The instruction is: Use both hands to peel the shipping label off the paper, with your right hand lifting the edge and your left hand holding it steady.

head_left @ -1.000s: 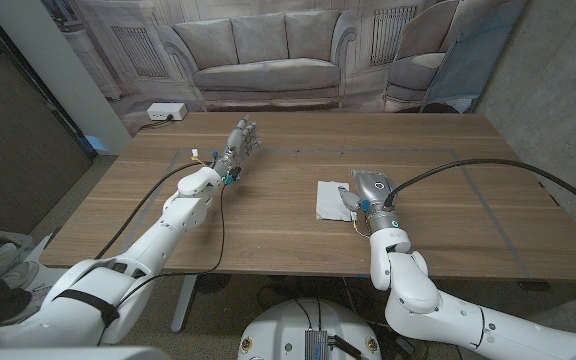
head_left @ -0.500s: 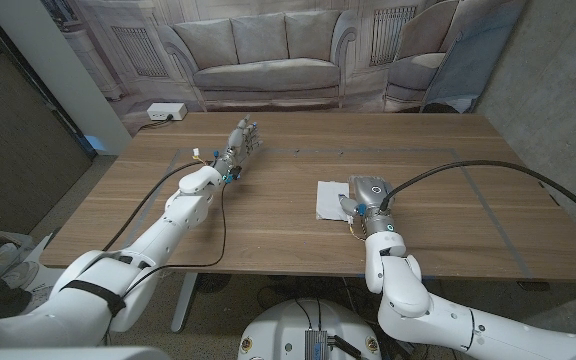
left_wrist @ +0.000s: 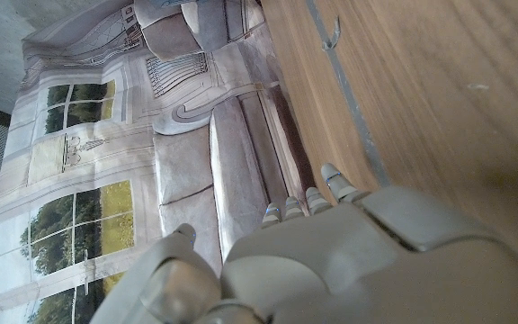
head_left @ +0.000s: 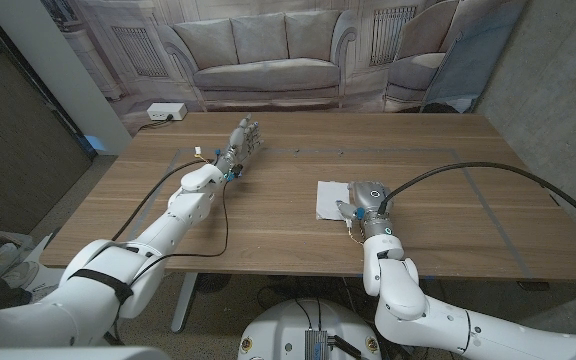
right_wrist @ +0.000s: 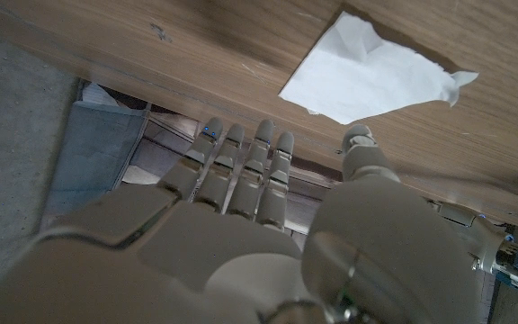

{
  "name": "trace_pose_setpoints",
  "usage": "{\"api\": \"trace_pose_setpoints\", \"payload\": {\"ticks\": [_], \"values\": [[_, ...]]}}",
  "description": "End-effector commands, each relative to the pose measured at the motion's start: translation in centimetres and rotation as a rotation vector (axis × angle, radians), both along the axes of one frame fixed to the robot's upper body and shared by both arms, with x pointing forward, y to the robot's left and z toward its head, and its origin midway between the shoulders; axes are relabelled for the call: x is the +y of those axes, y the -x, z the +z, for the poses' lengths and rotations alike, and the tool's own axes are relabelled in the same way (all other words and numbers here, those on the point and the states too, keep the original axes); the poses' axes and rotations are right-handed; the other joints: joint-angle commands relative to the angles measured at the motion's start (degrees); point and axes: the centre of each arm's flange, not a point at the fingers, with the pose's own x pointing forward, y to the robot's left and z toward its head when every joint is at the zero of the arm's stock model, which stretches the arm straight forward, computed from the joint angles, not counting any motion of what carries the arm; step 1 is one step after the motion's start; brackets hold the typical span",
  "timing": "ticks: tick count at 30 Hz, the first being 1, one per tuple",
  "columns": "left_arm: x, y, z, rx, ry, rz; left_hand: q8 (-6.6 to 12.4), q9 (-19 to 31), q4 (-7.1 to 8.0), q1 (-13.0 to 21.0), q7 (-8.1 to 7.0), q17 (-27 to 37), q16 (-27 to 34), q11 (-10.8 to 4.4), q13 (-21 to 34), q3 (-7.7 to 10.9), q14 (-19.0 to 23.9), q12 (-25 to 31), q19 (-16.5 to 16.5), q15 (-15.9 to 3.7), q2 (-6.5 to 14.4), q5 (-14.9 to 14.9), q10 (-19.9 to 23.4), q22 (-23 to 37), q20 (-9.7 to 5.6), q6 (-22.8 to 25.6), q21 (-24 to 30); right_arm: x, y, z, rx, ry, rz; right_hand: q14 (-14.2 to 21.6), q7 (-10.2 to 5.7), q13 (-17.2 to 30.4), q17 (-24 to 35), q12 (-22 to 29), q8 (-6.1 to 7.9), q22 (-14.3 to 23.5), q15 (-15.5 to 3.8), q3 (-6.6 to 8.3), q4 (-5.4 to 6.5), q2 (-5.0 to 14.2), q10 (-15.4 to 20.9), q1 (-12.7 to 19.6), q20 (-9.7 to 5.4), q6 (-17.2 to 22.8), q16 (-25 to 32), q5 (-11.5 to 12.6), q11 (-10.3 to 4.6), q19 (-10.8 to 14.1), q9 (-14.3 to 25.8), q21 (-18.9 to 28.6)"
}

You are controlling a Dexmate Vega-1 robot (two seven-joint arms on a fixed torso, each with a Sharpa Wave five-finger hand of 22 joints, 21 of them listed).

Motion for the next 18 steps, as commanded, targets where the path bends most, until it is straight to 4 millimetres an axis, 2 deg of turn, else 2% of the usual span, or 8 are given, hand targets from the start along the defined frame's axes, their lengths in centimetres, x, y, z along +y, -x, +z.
{"api": "trace_pose_setpoints", "payload": {"ticks": [1,6,18], "values": [[-0.4,-0.5,0.2,0.007,-0.005,-0.003,0.05,0.2,0.18,0.0,-0.6,0.3,0.0,0.06,0.3,-0.23,-3.8,-0.2,-4.2,0.28,5.3,0.3,-5.6,0.1,0.39,-8.5,-0.1,0.0,-0.4,-0.8,0.047,-0.01,0.0,0.1,0.08,0.2,0.3,0.3,0.37,0.1,-6.15,-0.34,0.36,-0.35,0.4,-0.4,0.12,0.5,-0.1,0.4,0.23,0.0,0.3,0.5],[-0.4,-0.6,0.2,0.01,-0.005,-0.003,0.05,0.2,0.18,0.0,-0.59,0.3,0.0,0.02,0.3,-0.24,-3.8,-0.2,-4.2,0.25,5.3,0.3,-5.6,0.1,0.4,-8.5,-0.1,0.0,-0.6,-1.2,0.062,-0.005,-0.012,0.0,0.02,0.2,0.3,0.1,0.28,0.1,-6.05,-0.44,0.52,-0.05,0.2,-0.4,0.2,0.4,-0.1,0.6,0.14,0.0,0.3,0.5],[-0.6,-0.9,0.4,0.013,-0.012,-0.007,0.03,0.2,0.19,-0.1,-0.66,0.3,-0.1,0.09,0.3,-0.28,-3.9,-0.3,-4.3,0.28,5.3,0.3,-5.6,0.1,0.43,-8.4,-0.2,0.1,-0.7,-2.2,0.089,-0.011,-0.033,0.3,-0.18,0.2,0.0,0.1,0.27,0.1,-6.34,-0.2,-0.58,-0.17,0.6,1.8,0.06,1.0,-0.1,1.1,-0.1,0.2,0.4,0.7]]}}
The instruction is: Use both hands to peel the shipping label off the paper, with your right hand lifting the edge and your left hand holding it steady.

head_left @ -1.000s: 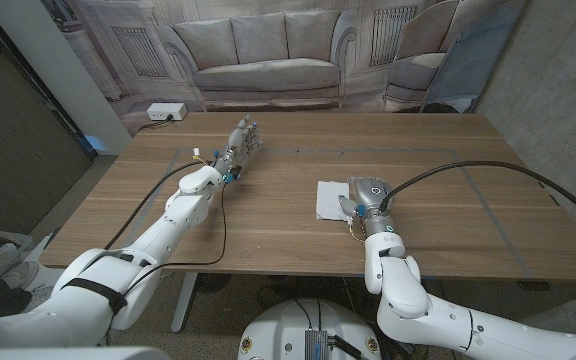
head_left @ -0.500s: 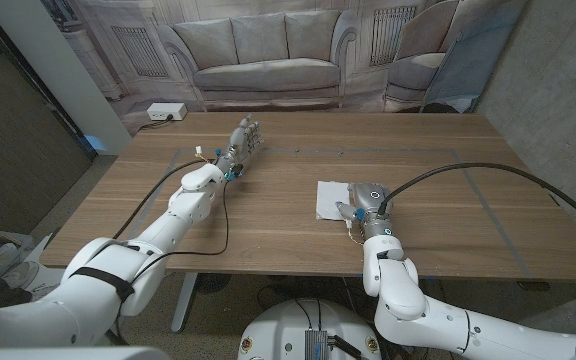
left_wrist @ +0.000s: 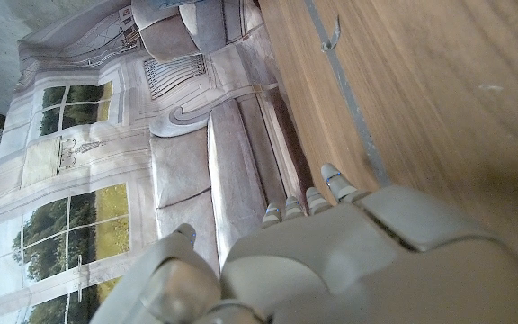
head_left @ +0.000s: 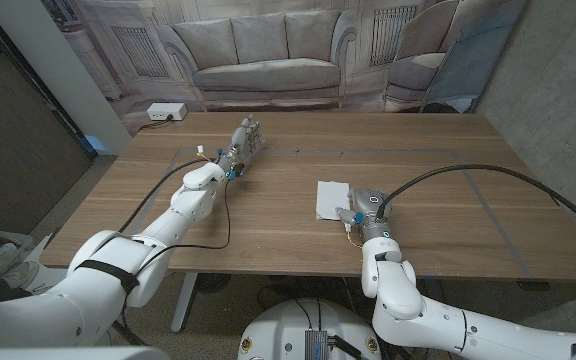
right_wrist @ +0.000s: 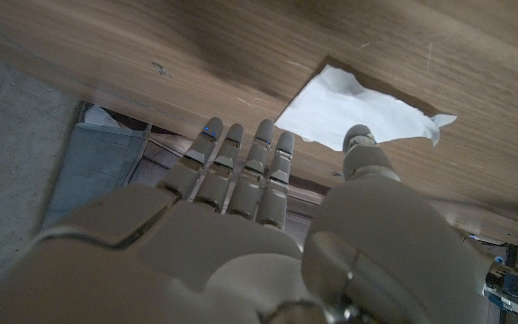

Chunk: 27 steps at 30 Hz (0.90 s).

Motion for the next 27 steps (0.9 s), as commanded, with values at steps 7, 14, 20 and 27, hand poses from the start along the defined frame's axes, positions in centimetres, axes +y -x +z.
{"api": "trace_pose_setpoints", "payload": {"ticks": [7,14,20,27], "values": [[-0.35,-0.43,0.13,0.009,-0.007,-0.003,0.03,0.2,0.19,-0.1,-0.66,0.3,0.0,0.11,0.3,-0.31,-3.9,0.0,-4.3,0.29,5.3,0.3,-5.5,0.1,0.44,-8.4,-0.2,0.04,-0.19,-1.1,0.031,-0.003,-0.018,0.4,0.05,0.3,-0.2,0.0,0.21,0.1,-6.47,0.2,-0.93,-0.16,0.5,2.0,-0.07,0.8,-0.2,0.6,-0.11,0.3,0.1,0.4],[-0.22,-0.46,0.05,0.009,0.0,0.002,0.01,0.2,0.2,-0.1,-0.67,0.3,-0.1,0.02,0.3,-0.34,-4.0,0.0,-4.3,0.36,5.3,0.4,-5.6,0.1,0.45,-8.4,-0.3,0.27,-0.24,-1.36,0.042,-0.005,-0.007,0.5,-0.01,0.3,-0.2,-0.1,0.16,0.1,-6.42,0.19,-1.08,-0.26,0.6,2.6,-0.02,0.9,-0.2,0.7,-0.21,0.3,0.1,0.5],[-0.23,-0.57,0.06,0.012,-0.004,-0.001,0.02,0.2,0.21,-0.1,-0.65,0.3,0.0,0.16,0.3,-0.36,-3.9,0.0,-4.2,0.32,5.3,0.4,-5.5,0.1,0.48,-8.4,-0.3,0.48,-0.3,-1.4,0.045,0.005,-0.005,0.3,-0.03,0.3,-0.1,-0.3,0.04,0.1,-6.35,-0.02,-0.9,-0.3,0.2,2.7,0.05,0.7,-0.2,0.8,-0.17,0.2,0.1,0.5],[-0.07,-0.69,0.07,0.011,0.001,0.002,0.0,0.2,0.21,-0.1,-0.65,0.3,-0.1,0.09,0.3,-0.38,-4.0,-0.1,-4.2,0.35,5.4,0.4,-5.6,0.1,0.45,-8.4,-0.4,0.7,-0.44,-1.36,0.036,0.024,-0.02,0.5,-0.24,0.3,-0.1,-0.2,0.18,0.2,-6.68,0.24,-1.01,0.31,0.8,4.0,-0.14,1.4,-0.2,1.0,-0.21,0.4,0.2,0.6]]}}
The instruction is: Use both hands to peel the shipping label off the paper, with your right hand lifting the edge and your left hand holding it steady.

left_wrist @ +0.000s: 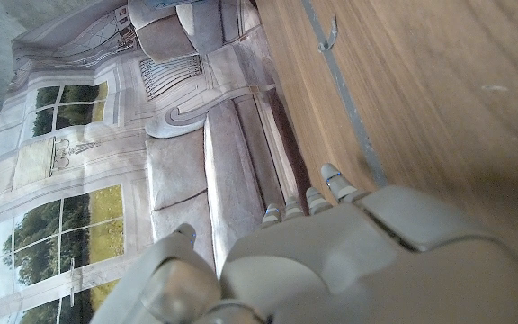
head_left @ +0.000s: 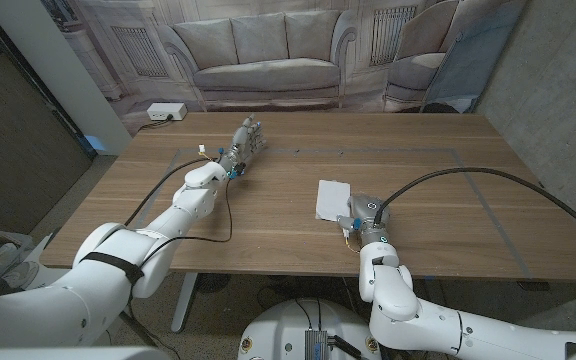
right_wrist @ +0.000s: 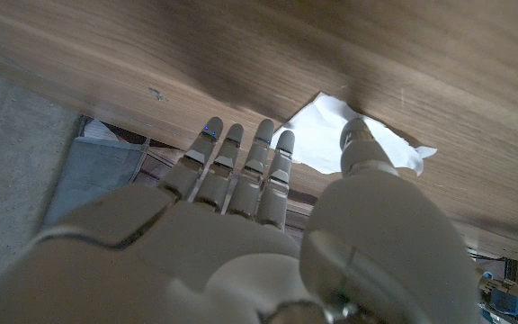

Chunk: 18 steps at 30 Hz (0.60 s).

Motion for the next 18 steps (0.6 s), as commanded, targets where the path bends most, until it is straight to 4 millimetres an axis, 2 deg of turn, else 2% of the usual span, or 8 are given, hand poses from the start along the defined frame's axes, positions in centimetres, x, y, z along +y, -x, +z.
{"api": "trace_pose_setpoints", "payload": {"ticks": [1,6,8,12,18], "values": [[0.11,-0.21,0.0,0.004,0.007,0.0,-0.01,0.2,0.21,-0.1,-0.33,0.3,-0.1,0.06,0.3,-0.38,-4.0,0.0,-4.2,0.34,5.4,0.4,-5.7,0.1,0.49,-8.1,-0.2,0.3,-0.22,-0.07,-0.002,0.024,-0.022,0.6,-0.49,0.1,0.1,-0.1,0.35,0.2,-6.9,0.21,-0.42,0.44,1.0,1.9,-0.14,1.3,0.1,0.4,-0.35,0.3,0.2,0.3],[0.15,-0.3,0.0,0.004,0.008,-0.001,-0.02,0.2,0.22,-0.1,-0.34,0.3,-0.1,0.09,0.3,-0.4,-4.1,0.0,-4.2,0.3,5.4,0.4,-5.7,0.1,0.47,-8.1,-0.2,0.32,-0.41,0.05,0.002,0.042,-0.04,0.6,-0.92,0.1,0.4,-0.2,1.72,0.2,-7.0,-0.43,0.38,1.12,1.4,2.4,-0.4,5.7,0.2,0.5,-0.82,0.4,0.3,0.5],[0.14,-0.33,0.0,0.005,0.003,-0.001,-0.02,0.2,0.22,-0.1,-0.36,0.3,-0.1,0.09,0.3,-0.4,-4.1,0.0,-4.2,0.29,5.4,0.4,-5.8,0.1,0.45,-8.1,-0.2,0.32,-0.45,0.11,0.001,0.046,-0.044,0.4,-1.06,0.1,0.4,-0.4,2.65,0.2,-7.13,-0.85,0.61,1.41,1.5,2.6,-0.5,8.7,0.2,0.4,-1.04,0.4,0.3,0.6],[0.18,-0.38,0.06,0.004,0.006,-0.002,-0.04,0.2,0.22,-0.2,-0.34,0.3,-0.1,0.11,0.3,-0.42,-4.1,0.0,-4.2,0.27,5.4,0.4,-5.8,0.1,0.45,-8.2,-0.2,0.28,-0.6,0.18,0.002,0.051,-0.048,0.3,-0.03,0.1,0.4,-0.4,3.37,0.2,-7.37,-1.42,0.81,1.47,1.7,2.7,-0.62,11.3,0.2,0.3,-1.32,0.3,0.3,0.6],[0.21,-0.46,0.07,0.005,0.008,-0.001,-0.05,0.2,0.22,-0.2,-0.32,0.3,-0.1,0.1,0.3,-0.45,-4.1,0.0,-4.3,0.27,5.4,0.4,-5.8,0.1,0.42,-8.2,-0.3,0.23,-0.83,0.13,0.005,0.064,-0.056,0.6,0.32,0.1,0.3,-0.2,4.13,0.2,-7.58,-1.91,0.53,1.14,2.8,3.5,-0.87,14.5,0.2,0.5,-1.61,0.4,0.2,0.8]]}}
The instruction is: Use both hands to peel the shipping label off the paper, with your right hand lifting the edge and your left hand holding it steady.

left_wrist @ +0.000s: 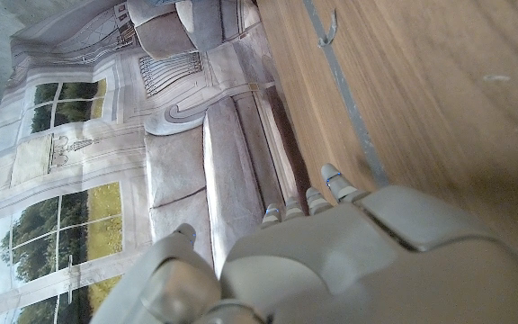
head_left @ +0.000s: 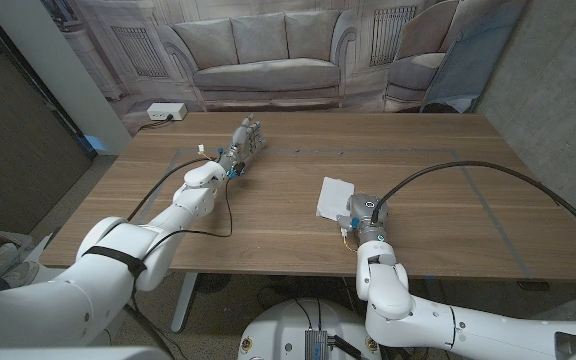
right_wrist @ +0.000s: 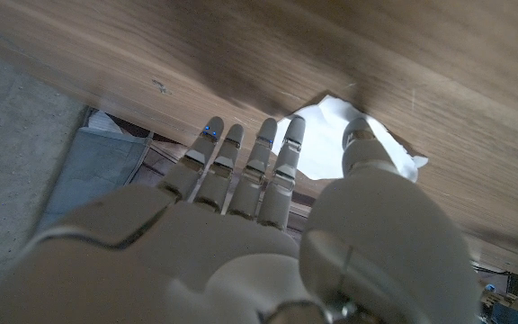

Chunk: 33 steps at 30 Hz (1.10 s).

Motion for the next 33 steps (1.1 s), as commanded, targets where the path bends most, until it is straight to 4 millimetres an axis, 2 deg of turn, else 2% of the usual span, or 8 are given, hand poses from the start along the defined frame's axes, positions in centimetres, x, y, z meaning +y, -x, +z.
{"api": "trace_pose_setpoints", "payload": {"ticks": [1,4,5,6,7,13,24,33], "values": [[0.1,-0.2,0.0,0.005,0.006,-0.001,-0.06,0.2,0.23,-0.2,-0.3,0.3,-0.1,0.1,0.3,-0.45,-4.1,0.0,-4.3,0.28,5.4,0.4,-5.8,0.1,0.43,-8.2,-0.1,-0.1,-0.5,0.0,0.007,0.027,-0.027,0.6,0.28,0.1,0.1,0.0,0.69,0.2,-7.62,-0.4,-0.07,-0.13,0.9,1.2,-0.55,2.0,0.2,0.5,-0.31,0.1,0.3,0.3],[0.2,-0.2,0.0,0.004,0.008,0.001,-0.06,0.3,0.23,-0.2,-0.28,0.3,-0.1,0.14,0.3,-0.47,-4.2,0.0,-4.3,0.26,5.4,0.4,-5.8,0.1,0.42,-8.2,-0.1,-0.1,-0.5,0.0,0.003,0.037,-0.033,0.7,0.11,0.1,0.1,0.1,0.88,0.2,-7.88,-0.29,-0.35,0.0,1.4,2.0,-0.75,2.9,0.2,0.6,-0.54,0.3,0.2,0.4],[0.2,-0.2,-0.1,0.007,0.003,0.002,-0.06,0.3,0.23,-0.2,-0.25,0.3,-0.1,0.16,0.3,-0.47,-4.2,0.0,-4.3,0.26,5.4,0.4,-5.8,0.1,0.44,-8.2,-0.1,-0.1,-0.5,-0.1,-0.01,0.043,-0.034,1.1,-0.6,0.1,0.1,0.4,1.88,0.2,-8.78,0.27,-0.89,0.93,2.7,4.4,-1.24,6.2,0.2,0.9,-1.98,0.4,0.3,0.6],[0.1,-0.3,-0.1,0.008,0.005,0.003,-0.06,0.3,0.23,-0.2,-0.29,0.3,-0.1,0.17,0.3,-0.48,-4.2,0.0,-4.3,0.22,5.4,0.4,-5.8,0.1,0.4,-8.2,-0.1,-0.1,-0.5,-0.1,-0.016,0.043,-0.031,1.2,-1.1,0.0,0.1,0.4,2.11,0.2,-8.9,0.13,-0.8,1.09,3.0,5.0,-1.44,7.2,0.2,0.8,-3.49,0.5,0.3,0.7],[0.1,-0.3,-0.1,0.009,0.004,0.002,-0.07,0.3,0.23,-0.2,-0.27,0.3,-0.1,0.14,0.3,-0.48,-4.2,0.0,-4.3,0.22,5.4,0.4,-5.8,0.1,0.39,-8.2,-0.1,-0.1,-0.5,-0.1,-0.023,0.048,-0.034,1.5,-1.41,0.0,0.2,0.5,2.43,0.2,-9.38,0.25,-0.77,1.67,3.6,5.7,-1.69,8.2,0.4,0.8,-3.85,0.7,0.4,0.8],[0.1,-0.2,-0.2,0.008,0.006,-0.001,-0.1,0.3,0.23,-0.2,-0.26,0.3,-0.1,0.12,0.3,-0.52,-4.2,-0.1,-4.3,0.26,5.3,0.4,-5.9,0.1,0.36,-8.3,-0.2,-0.1,-0.5,0.0,-0.053,0.054,-0.022,2.9,-1.57,0.0,0.3,0.8,4.21,0.3,-9.93,1.27,-1.16,4.0,5.9,10.0,-2.52,12.8,0.6,0.7,-4.07,1.4,0.8,1.5],[-0.2,-0.1,-0.3,0.006,0.003,-0.004,-0.1,0.3,0.23,-0.2,-0.27,0.3,-0.2,0.13,0.3,-0.6,-4.4,-0.1,-4.3,0.3,5.3,0.4,-6.0,0.1,0.37,-8.2,-0.3,-0.3,-0.4,-0.1,-0.076,0.053,-0.031,3.6,-1.18,0.0,0.3,0.9,5.54,0.4,-9.84,1.43,-0.99,3.79,7.3,10.8,-2.75,14.5,0.5,0.4,-4.18,1.8,1.6,2.0],[-0.5,-0.1,-0.4,0.009,0.001,-0.015,-0.12,0.3,0.23,-0.2,-0.26,0.3,-0.2,0.11,0.3,-0.66,-4.5,-0.1,-4.3,0.3,5.3,0.4,-6.1,0.1,0.33,-8.3,-0.3,-0.1,0.7,-0.1,-0.279,0.104,-0.058,4.0,-0.84,0.0,0.7,1.0,6.11,0.5,-10.27,0.9,-0.59,4.44,8.6,11.7,-4.19,14.1,0.8,0.2,-4.6,1.9,2.5,2.3]]}}
